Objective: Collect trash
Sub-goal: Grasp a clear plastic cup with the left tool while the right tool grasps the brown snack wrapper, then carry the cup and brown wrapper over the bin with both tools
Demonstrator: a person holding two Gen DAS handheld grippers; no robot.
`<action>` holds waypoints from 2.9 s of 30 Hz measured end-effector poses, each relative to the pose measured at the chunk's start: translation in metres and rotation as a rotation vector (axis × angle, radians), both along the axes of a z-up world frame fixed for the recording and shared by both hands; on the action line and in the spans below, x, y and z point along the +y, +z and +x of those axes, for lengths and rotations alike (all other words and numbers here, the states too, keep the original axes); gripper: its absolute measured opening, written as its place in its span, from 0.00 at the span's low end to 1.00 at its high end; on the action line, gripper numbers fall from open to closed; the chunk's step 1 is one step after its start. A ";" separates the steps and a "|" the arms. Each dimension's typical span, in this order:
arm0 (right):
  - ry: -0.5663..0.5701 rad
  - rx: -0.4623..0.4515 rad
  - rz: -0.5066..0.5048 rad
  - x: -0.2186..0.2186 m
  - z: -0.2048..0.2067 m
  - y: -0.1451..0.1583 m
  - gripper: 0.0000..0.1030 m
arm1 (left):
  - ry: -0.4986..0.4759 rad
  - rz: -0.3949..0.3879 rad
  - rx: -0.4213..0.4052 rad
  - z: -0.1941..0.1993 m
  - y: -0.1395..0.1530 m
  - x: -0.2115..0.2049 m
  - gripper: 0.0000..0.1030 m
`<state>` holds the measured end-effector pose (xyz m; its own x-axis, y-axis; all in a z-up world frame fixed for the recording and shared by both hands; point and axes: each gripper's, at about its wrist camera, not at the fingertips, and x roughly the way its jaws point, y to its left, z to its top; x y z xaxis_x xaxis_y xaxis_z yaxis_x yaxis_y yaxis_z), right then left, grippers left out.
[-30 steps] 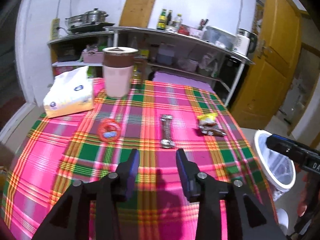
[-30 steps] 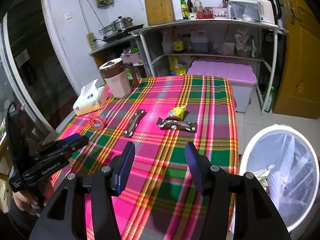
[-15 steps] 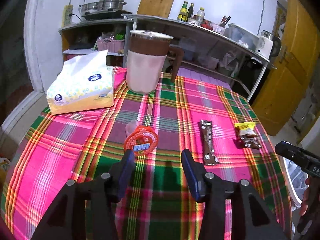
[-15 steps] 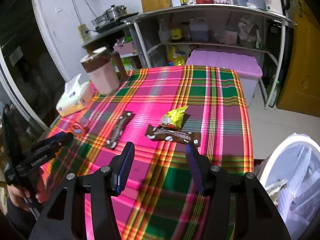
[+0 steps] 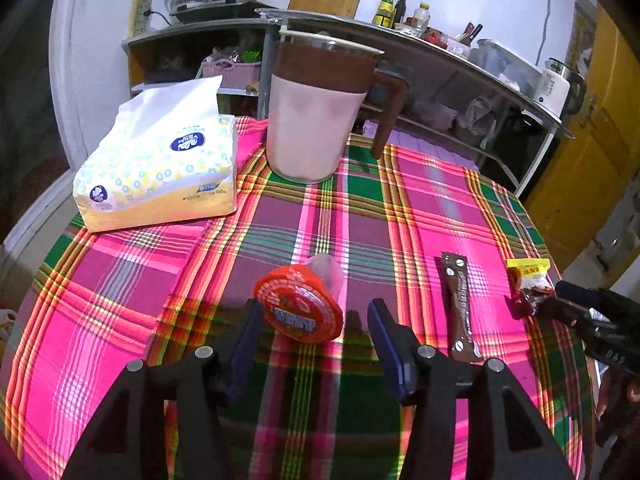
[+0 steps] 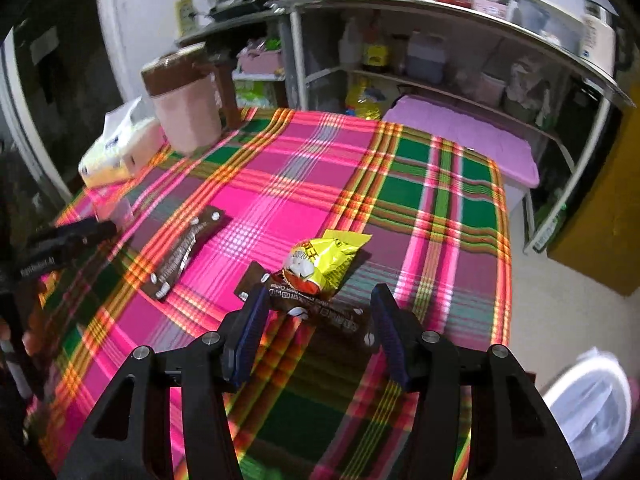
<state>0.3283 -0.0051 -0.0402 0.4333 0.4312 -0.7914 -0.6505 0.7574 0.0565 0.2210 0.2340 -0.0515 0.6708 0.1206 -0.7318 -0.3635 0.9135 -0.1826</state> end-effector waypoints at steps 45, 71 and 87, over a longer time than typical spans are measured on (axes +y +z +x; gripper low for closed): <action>-0.004 0.054 0.064 -0.020 -0.066 0.008 0.36 | -0.043 -0.022 -0.081 -0.046 0.019 -0.027 0.02; -0.131 -0.022 0.184 -0.106 -0.155 0.054 0.36 | -0.284 -0.011 -0.136 -0.109 0.056 -0.168 0.02; -0.205 -0.034 0.213 -0.152 -0.167 0.057 0.36 | -0.384 0.009 -0.137 -0.111 0.065 -0.218 0.02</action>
<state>0.1613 -0.1568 0.0164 0.5536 0.4865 -0.6759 -0.4893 0.8468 0.2087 0.1102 0.0156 0.0137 0.7596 -0.1523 -0.6324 0.0320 0.9798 -0.1976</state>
